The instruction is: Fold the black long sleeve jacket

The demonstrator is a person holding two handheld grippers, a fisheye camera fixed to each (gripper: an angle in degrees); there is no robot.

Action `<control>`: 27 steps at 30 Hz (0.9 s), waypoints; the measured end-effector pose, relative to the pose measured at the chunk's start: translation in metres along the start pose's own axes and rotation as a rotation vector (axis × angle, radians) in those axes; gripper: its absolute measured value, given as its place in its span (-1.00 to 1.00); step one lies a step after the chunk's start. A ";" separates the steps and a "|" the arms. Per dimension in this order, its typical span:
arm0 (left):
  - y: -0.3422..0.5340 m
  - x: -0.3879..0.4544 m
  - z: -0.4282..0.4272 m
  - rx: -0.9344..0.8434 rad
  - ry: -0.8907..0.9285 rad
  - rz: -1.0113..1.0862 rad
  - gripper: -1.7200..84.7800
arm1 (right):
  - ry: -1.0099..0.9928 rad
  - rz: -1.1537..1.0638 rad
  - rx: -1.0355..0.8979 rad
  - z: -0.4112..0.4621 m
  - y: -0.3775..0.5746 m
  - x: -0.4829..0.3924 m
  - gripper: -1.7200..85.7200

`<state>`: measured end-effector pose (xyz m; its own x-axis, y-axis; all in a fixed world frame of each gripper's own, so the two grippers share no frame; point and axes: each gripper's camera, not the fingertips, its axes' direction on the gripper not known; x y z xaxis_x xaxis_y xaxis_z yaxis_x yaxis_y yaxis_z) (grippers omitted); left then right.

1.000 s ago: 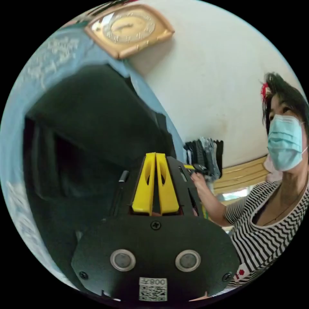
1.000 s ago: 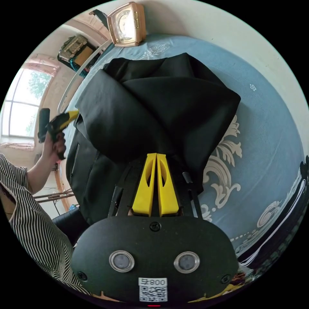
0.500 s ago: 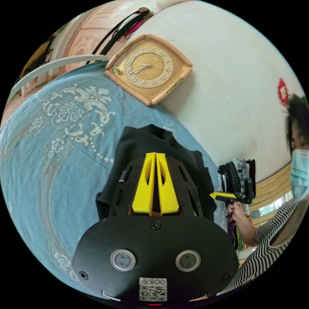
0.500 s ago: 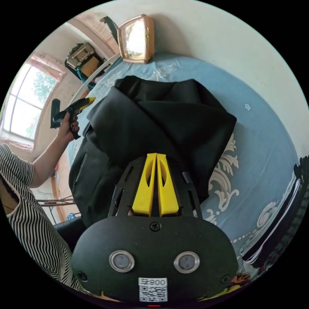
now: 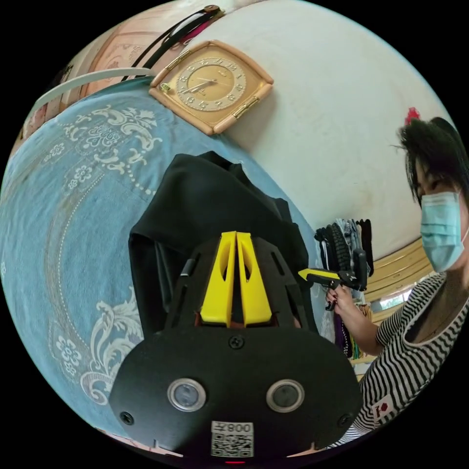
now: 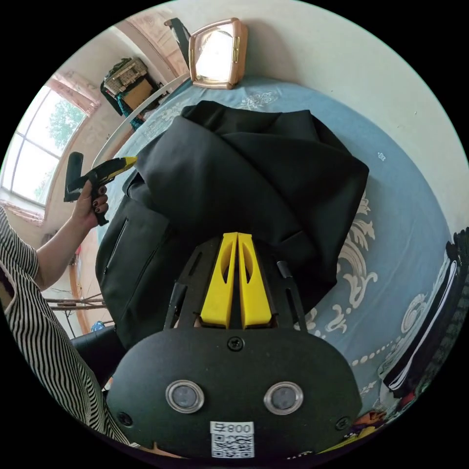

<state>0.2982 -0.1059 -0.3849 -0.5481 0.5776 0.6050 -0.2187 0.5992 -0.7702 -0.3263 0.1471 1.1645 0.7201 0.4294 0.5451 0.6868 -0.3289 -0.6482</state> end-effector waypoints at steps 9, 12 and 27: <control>0.039 -0.032 -0.015 -0.114 0.007 -0.086 -0.96 | -0.013 0.047 0.013 0.054 0.059 -0.014 -0.96; 0.059 -0.035 -0.039 -0.121 0.038 -0.080 -0.95 | -0.037 0.074 0.065 0.058 0.088 -0.018 -0.96; 0.209 -0.093 -0.171 -0.389 -0.108 -0.416 -0.79 | -0.241 0.331 -0.007 0.145 0.280 -0.036 -0.95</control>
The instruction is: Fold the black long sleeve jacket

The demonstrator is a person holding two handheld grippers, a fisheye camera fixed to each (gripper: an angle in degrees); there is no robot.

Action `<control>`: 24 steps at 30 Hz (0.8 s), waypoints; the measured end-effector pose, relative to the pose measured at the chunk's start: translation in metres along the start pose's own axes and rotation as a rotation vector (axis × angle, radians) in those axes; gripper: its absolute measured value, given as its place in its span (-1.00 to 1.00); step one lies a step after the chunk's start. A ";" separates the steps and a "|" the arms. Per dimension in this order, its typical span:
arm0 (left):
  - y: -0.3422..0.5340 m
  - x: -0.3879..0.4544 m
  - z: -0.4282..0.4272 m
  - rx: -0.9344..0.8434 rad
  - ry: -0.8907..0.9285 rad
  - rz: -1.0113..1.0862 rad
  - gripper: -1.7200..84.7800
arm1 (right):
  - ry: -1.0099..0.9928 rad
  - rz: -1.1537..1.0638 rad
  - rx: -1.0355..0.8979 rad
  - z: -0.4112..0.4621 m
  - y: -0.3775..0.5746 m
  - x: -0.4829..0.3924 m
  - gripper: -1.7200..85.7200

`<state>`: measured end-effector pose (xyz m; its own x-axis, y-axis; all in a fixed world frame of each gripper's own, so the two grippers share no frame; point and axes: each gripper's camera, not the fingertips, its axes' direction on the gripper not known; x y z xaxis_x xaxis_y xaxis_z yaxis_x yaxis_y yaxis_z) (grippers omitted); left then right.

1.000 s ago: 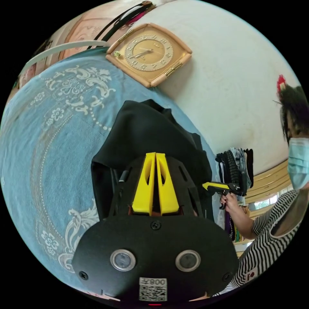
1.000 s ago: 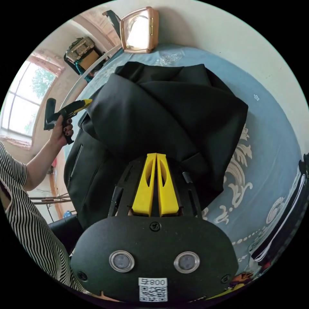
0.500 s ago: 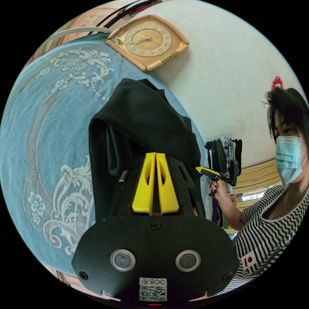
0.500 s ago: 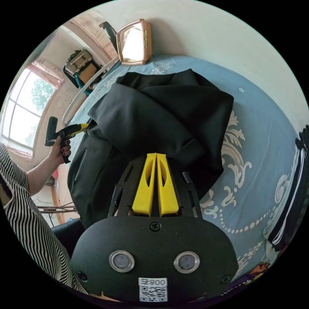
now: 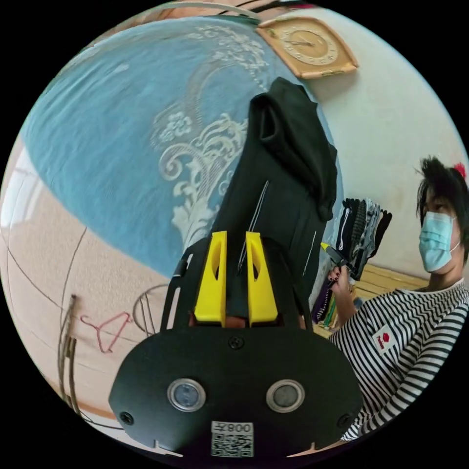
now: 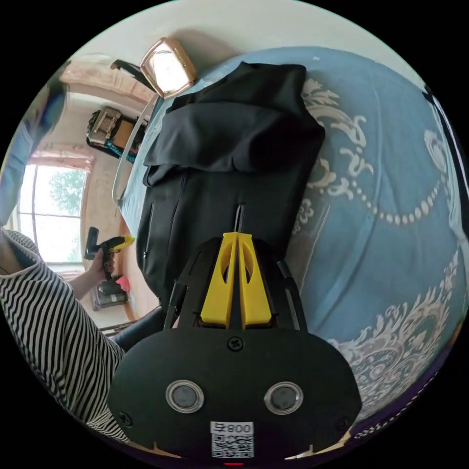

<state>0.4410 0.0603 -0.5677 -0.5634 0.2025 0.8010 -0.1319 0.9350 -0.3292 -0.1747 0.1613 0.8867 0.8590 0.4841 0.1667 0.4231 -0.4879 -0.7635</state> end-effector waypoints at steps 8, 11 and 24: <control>0.057 -0.058 -0.002 -0.195 -0.026 -0.071 -0.77 | -0.147 0.189 -0.035 0.043 0.102 0.041 -0.90; 0.068 -0.079 0.000 -0.220 0.018 -0.091 -0.77 | -0.139 0.231 -0.059 0.057 0.138 0.051 -0.86; 0.115 -0.128 -0.005 -0.327 0.151 -0.030 -0.70 | -0.204 0.337 -0.149 0.131 0.278 0.071 -0.76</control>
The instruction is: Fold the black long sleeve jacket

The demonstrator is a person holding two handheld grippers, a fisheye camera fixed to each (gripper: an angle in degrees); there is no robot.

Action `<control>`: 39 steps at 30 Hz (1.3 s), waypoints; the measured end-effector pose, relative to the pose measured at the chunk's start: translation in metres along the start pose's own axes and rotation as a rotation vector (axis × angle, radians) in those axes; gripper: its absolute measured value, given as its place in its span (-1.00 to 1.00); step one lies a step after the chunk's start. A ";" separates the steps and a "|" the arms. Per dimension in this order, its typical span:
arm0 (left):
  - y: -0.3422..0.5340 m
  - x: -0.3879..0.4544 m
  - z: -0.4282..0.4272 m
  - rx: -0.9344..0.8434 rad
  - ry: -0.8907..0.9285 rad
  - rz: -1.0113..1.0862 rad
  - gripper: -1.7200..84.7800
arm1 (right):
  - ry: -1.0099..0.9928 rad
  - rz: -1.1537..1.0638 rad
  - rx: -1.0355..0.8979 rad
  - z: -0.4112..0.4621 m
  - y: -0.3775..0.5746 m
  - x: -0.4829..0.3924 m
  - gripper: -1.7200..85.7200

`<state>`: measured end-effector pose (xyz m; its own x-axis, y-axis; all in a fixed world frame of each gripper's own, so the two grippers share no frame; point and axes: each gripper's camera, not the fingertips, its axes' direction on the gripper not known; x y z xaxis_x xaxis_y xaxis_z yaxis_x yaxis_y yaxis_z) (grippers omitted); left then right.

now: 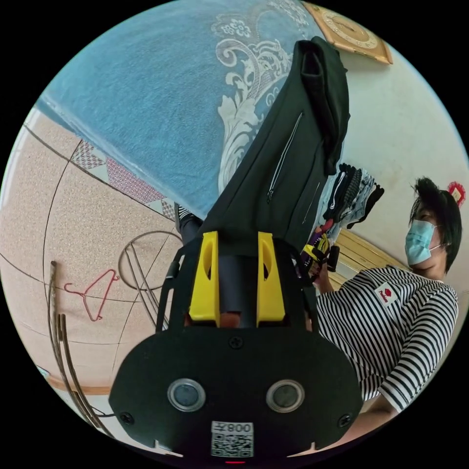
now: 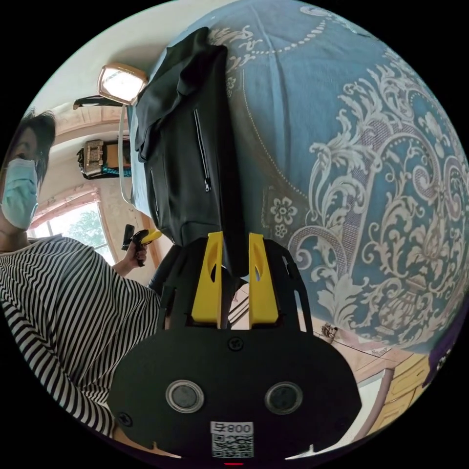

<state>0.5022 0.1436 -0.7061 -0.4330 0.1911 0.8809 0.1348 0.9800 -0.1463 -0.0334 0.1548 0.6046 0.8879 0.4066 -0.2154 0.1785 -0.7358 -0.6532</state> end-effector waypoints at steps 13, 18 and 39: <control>0.065 -0.048 -0.008 0.045 0.084 0.145 -0.69 | -0.003 -0.102 0.084 0.107 0.065 0.032 -0.78; 0.102 -0.070 -0.020 0.094 0.086 0.177 -0.65 | -0.008 -0.095 0.104 0.129 0.083 0.043 -0.79; 0.185 -0.014 -0.084 0.185 0.427 0.552 -0.90 | -0.160 -0.180 0.229 0.155 0.160 0.047 -0.92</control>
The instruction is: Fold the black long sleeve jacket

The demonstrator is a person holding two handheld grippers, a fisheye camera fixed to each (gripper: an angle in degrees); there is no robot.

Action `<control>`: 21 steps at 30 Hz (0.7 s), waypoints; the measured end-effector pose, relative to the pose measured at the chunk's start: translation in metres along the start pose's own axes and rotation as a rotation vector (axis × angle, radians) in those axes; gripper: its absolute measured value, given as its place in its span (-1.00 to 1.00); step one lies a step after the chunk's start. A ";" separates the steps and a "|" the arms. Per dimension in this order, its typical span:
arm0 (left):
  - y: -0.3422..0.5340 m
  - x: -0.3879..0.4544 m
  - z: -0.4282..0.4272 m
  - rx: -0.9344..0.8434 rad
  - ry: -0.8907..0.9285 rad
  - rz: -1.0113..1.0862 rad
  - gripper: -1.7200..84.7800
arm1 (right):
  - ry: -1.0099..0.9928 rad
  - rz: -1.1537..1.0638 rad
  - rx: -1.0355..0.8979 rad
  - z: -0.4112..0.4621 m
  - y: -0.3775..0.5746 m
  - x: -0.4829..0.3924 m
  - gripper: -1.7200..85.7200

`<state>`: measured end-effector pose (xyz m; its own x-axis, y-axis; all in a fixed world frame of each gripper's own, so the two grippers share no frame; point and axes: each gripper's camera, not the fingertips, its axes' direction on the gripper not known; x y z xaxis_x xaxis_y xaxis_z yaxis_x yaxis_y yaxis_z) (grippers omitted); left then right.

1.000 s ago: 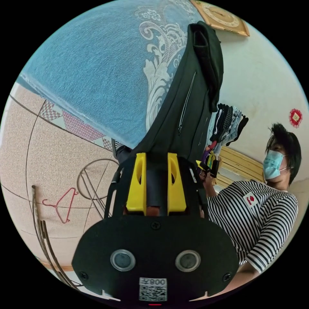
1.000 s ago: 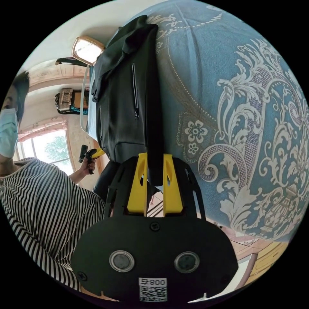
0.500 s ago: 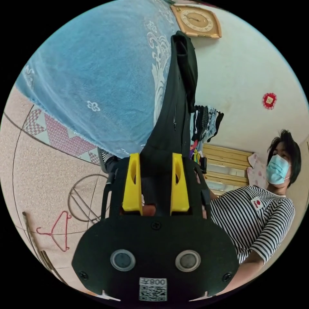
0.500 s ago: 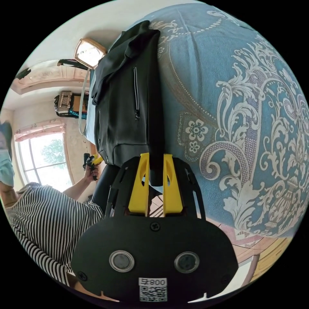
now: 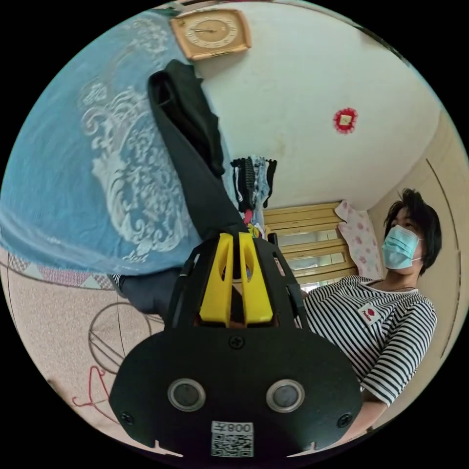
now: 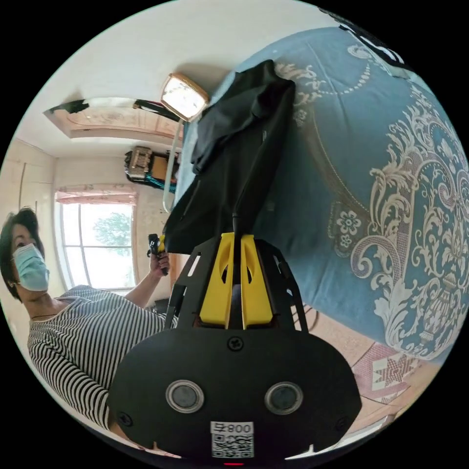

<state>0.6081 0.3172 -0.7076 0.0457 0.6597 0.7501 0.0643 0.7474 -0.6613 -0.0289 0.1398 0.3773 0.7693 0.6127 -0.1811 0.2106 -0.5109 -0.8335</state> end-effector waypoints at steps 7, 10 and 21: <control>-0.006 0.068 -0.031 0.094 0.097 0.163 -0.90 | -0.126 -0.154 0.105 -0.041 0.025 -0.033 -0.93; 0.000 0.092 -0.043 0.095 0.115 0.218 -0.90 | -0.144 -0.213 0.129 -0.056 0.044 -0.044 -0.93; 0.068 0.106 -0.091 0.153 0.204 0.175 -0.90 | -0.253 -0.209 0.169 -0.070 0.161 -0.022 -0.93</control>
<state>0.7081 0.4308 -0.6723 0.2433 0.7617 0.6004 -0.1126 0.6371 -0.7626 0.0298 0.0018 0.2840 0.5426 0.8336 -0.1035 0.2288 -0.2652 -0.9367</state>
